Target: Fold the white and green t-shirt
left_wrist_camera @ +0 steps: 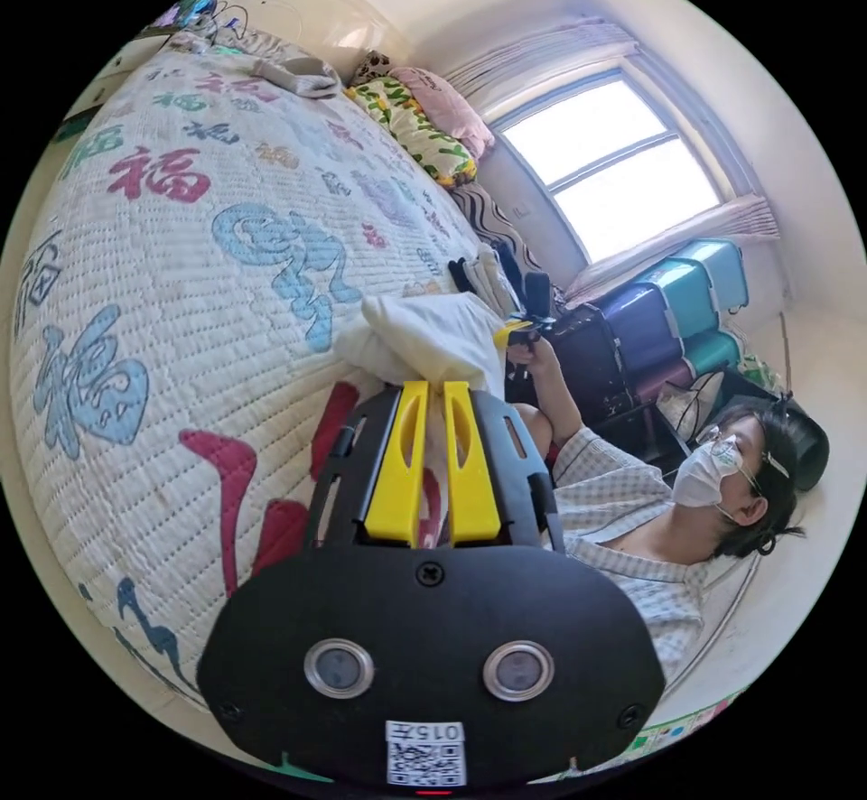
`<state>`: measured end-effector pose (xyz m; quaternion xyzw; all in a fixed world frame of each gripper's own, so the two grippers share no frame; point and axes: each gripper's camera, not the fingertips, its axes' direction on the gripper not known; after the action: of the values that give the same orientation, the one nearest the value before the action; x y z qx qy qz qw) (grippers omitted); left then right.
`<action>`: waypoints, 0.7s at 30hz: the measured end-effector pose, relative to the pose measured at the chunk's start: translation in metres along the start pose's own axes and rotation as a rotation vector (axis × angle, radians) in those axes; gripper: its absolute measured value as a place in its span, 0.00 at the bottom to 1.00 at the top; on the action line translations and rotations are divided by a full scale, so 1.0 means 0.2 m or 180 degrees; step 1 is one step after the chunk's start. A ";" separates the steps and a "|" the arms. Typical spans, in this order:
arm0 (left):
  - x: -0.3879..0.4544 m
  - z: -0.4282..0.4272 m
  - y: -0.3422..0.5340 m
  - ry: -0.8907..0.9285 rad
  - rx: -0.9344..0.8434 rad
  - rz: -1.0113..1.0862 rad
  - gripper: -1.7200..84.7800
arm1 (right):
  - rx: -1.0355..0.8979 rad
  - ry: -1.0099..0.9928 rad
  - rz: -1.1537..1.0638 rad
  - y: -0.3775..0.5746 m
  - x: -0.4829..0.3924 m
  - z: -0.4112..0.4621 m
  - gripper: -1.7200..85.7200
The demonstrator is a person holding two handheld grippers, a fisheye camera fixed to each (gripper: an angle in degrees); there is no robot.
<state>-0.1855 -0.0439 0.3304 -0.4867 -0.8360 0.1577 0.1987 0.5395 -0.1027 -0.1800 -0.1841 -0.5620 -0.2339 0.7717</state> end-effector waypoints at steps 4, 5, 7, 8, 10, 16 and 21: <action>0.20 0.13 -0.19 0.0068 -0.0057 0.0367 0.03 | 0.0533 0.0146 -0.0265 0.22 -0.17 -0.29 0.02; 0.28 0.17 -0.28 0.0061 -0.0101 0.0490 0.03 | 0.0715 0.0160 -0.0325 0.29 -0.21 -0.38 0.02; 0.41 0.25 -0.43 0.0065 -0.0163 0.0678 0.03 | 0.1027 0.0208 -0.0411 0.40 -0.28 -0.53 0.02; 0.51 0.31 -0.55 0.0050 -0.0192 0.0817 0.03 | 0.1173 0.0314 -0.0450 0.48 -0.32 -0.64 0.02; 0.66 0.43 -0.75 0.0098 -0.0264 0.1044 0.03 | 0.1411 0.0592 -0.0454 0.61 -0.40 -0.80 0.02; 1.18 1.11 -1.38 0.0287 -0.0636 0.1798 0.03 | 0.2424 0.1534 -0.0312 1.11 -0.58 -1.33 0.02; 1.37 1.80 -1.78 0.0417 -0.0802 0.2034 0.03 | 0.3017 0.1971 0.0193 1.44 -0.42 -1.57 0.02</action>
<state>-0.7504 0.0022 0.2287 -0.7535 -0.6398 0.0760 0.1309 0.9265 -0.0241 -0.3600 0.2436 -0.3475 0.0232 0.9052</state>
